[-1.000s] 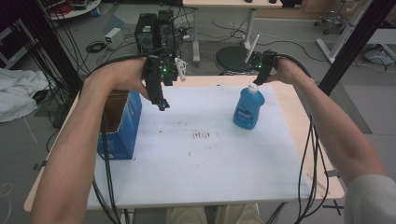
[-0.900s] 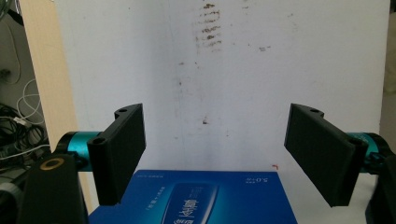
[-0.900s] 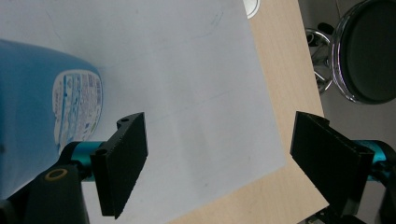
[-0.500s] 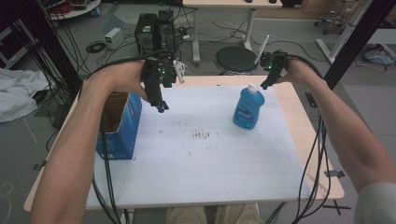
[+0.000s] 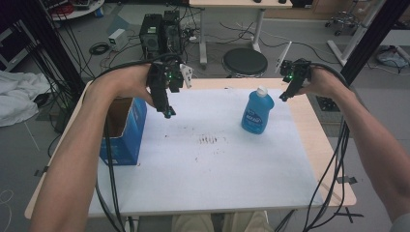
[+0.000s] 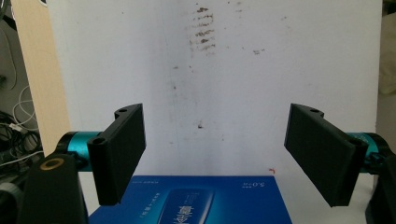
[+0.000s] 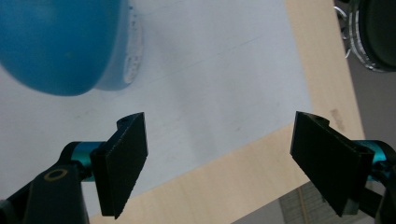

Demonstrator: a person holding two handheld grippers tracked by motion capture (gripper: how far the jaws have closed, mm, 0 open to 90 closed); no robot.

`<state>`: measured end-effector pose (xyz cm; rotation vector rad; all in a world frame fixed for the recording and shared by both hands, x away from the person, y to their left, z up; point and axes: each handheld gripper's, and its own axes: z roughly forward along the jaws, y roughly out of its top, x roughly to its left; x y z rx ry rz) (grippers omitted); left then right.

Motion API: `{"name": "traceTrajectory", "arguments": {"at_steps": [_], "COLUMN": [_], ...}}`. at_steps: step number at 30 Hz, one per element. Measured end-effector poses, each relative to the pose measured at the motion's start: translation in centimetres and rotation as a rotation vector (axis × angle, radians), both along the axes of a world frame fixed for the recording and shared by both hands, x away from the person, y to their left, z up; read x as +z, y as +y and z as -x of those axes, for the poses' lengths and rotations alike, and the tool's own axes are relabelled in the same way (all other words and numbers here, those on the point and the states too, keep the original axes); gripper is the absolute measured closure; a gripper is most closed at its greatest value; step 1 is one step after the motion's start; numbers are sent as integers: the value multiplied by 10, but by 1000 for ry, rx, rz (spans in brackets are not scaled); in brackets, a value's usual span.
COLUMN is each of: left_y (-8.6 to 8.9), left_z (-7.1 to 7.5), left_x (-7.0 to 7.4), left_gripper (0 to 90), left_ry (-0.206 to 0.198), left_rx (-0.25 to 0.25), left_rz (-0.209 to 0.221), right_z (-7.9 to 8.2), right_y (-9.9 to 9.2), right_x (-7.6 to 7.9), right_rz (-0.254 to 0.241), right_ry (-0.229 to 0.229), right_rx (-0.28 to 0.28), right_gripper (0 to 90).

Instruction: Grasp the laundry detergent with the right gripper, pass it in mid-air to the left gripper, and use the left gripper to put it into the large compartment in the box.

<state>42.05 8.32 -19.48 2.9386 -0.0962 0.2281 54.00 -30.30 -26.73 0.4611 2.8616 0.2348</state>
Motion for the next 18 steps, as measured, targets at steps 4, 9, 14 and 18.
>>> {"name": "traceTrajectory", "arguments": {"at_steps": [4,9,14,18], "left_y": [-1,0,1,0], "left_z": [0,1,0,1], "left_x": [-1,0,0,0], "left_gripper": [207,207,207,207], "left_ry": [-2,-1,-7,-6], "left_rx": [-3,-2,-1,-4], "left_rz": [-1,0,-4,-1], "right_z": [9,17,28,36], "right_y": [1,0,0,0], "right_x": [-1,-3,-6,-10], "right_rz": [-12,-52,-87,-126], "right_ry": [28,55,54,51], "right_rx": [-8,-33,-59,-81], "right_gripper": [181,181,181,182]}}
